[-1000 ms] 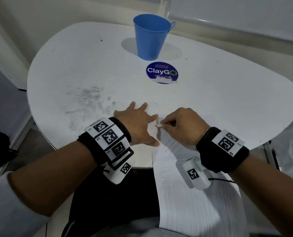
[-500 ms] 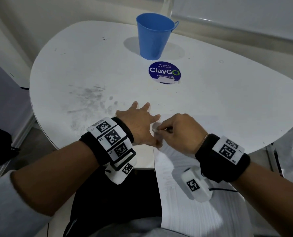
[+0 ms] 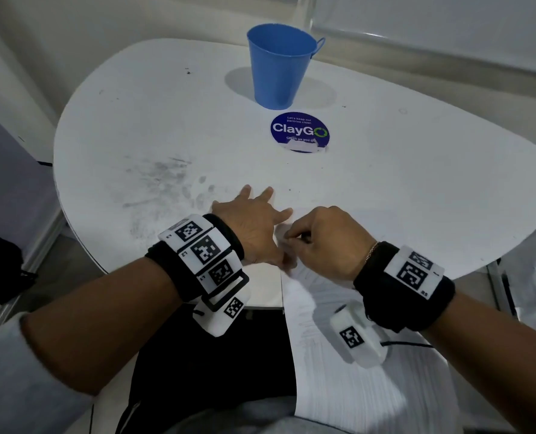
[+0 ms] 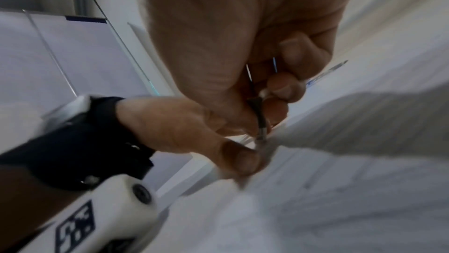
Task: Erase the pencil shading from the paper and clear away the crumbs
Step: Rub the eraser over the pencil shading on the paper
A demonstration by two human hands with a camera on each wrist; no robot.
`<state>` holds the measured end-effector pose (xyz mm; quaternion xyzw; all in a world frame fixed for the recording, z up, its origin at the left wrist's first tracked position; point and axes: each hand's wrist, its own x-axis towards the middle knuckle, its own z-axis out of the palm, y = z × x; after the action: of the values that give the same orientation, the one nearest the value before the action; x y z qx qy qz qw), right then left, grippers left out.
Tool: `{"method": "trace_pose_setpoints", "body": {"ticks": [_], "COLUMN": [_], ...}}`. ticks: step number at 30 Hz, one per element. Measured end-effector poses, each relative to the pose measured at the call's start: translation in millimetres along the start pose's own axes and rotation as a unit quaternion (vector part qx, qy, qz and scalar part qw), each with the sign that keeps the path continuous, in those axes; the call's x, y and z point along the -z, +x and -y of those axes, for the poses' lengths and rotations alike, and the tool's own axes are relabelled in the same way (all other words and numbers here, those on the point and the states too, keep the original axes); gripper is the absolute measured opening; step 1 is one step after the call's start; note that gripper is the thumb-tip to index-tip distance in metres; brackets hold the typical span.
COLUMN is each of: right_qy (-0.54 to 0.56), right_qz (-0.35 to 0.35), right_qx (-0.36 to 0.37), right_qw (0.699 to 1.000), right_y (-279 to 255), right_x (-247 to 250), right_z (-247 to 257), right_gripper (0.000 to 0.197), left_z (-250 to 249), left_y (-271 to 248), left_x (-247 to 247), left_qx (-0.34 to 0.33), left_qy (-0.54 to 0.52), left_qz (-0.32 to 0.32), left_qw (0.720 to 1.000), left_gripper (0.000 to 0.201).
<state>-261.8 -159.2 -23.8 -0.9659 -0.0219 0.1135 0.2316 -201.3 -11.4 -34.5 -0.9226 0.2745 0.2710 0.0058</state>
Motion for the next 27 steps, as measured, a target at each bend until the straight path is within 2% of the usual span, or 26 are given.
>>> {"method": "trace_pose_setpoints", "body": {"ticks": [4, 8, 12, 16, 19, 24, 27], "right_qy": [0.01, -0.001, -0.004, -0.017, -0.005, -0.005, 0.005], "right_qz": [-0.056, 0.001, -0.047, 0.004, -0.043, -0.003, -0.049], "right_qx": [-0.035, 0.003, -0.028, 0.006, -0.027, -0.005, -0.036], "right_qw": [0.998, 1.0, 0.998, 1.0, 0.999, 1.0, 0.998], "right_y": [10.8, -1.0, 9.3, 0.1, 9.3, 4.9, 12.1], "right_x": [4.5, -1.2, 5.8, 0.1, 5.2, 0.3, 4.8], "right_z": [-8.3, 2.7, -4.6, 6.0, -3.2, -0.1, -7.7], "right_gripper": [0.019, 0.023, 0.019, 0.022, 0.019, 0.021, 0.019], "left_z": [0.3, -0.1, 0.7, -0.2, 1.1, 0.6, 1.6], "left_y": [1.0, 0.4, 0.8, -0.2, 1.1, 1.4, 3.0], "left_x": [-0.4, 0.2, 0.6, 1.6, 0.2, 0.6, -0.1], "left_qx": [-0.007, 0.001, -0.006, 0.003, -0.003, -0.002, -0.008], "left_qy": [0.007, -0.004, 0.001, -0.007, 0.003, 0.0, 0.003], "left_qz": [-0.006, -0.001, -0.008, 0.0, -0.008, -0.004, -0.009], "left_qw": [1.0, 1.0, 1.0, 1.0, 1.0, 1.0, 1.0], "left_gripper": [0.098, 0.101, 0.097, 0.101, 0.098, 0.102, 0.1]}}
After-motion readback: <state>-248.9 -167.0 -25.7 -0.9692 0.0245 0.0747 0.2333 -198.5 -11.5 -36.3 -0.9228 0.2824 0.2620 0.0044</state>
